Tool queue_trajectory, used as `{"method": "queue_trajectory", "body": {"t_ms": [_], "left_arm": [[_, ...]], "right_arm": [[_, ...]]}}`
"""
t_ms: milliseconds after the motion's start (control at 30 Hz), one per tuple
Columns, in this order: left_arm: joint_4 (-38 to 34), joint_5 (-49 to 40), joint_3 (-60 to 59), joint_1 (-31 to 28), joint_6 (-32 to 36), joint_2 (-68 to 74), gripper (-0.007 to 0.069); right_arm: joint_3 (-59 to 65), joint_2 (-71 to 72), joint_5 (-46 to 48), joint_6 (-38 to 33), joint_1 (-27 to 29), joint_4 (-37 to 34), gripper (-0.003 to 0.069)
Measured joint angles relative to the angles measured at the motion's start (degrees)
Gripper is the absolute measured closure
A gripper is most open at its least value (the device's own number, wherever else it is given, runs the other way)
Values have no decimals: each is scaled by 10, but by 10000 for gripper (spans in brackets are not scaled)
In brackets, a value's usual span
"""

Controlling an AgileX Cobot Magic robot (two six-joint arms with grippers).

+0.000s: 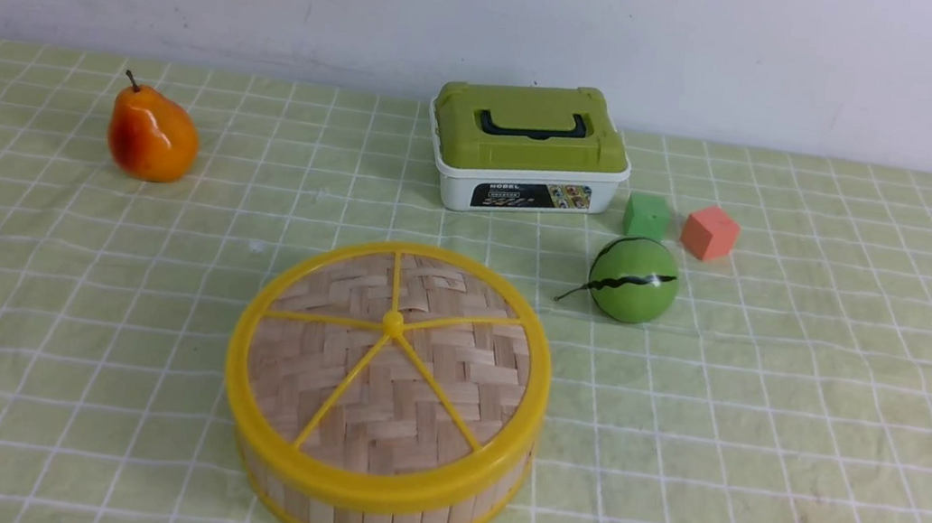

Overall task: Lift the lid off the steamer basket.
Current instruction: Use the right arm to lift the lid of the steamer

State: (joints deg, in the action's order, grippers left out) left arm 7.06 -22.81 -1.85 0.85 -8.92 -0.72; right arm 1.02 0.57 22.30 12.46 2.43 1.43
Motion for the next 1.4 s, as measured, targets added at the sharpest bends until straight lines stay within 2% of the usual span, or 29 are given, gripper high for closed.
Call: {"method": "queue_trajectory", "body": {"t_ms": [67,133,167,200,333,600,733,800,867,900,933,1000,1100,1167,1300,1400], "left_arm": [[0,0,0,0,0,0,386],[0,0,0,0,0,0,386],[0,0,0,0,0,0,386],[0,0,0,0,0,0,386],[0,0,0,0,0,0,386],[0,0,0,0,0,0,386],[0,0,0,0,0,0,386],[0,0,0,0,0,0,386],[0,0,0,0,0,0,386],[0,0,0,0,0,0,386],[0,0,0,0,0,0,386],[0,0,0,0,0,0,386],[0,0,0,0,0,0,386],[0,0,0,0,0,0,386],[0,0,0,0,0,0,386],[0,0,0,0,0,0,386]], "right_arm": [[0,0,-2,17,0,-27,417],[1,0,-7,85,0,-135,417],[1,0,-7,85,0,-145,417],[3,0,-8,147,0,-234,417],[5,0,-9,231,0,-388,417],[5,0,-40,197,-1,-398,417],[3,0,-41,139,-1,-395,419],[-22,0,-16,70,-1,-382,440],[-88,-24,27,-19,-1,-351,504],[-96,-24,32,-27,-1,-347,512],[-157,-64,74,-85,-1,-317,576],[-257,-144,152,-164,-1,-270,648],[-403,-282,280,-270,-2,-233,678],[-484,-359,363,-316,-9,-231,680],[-613,-501,463,-357,-64,-237,676],[-689,-600,487,-354,-144,-201,666]]}}
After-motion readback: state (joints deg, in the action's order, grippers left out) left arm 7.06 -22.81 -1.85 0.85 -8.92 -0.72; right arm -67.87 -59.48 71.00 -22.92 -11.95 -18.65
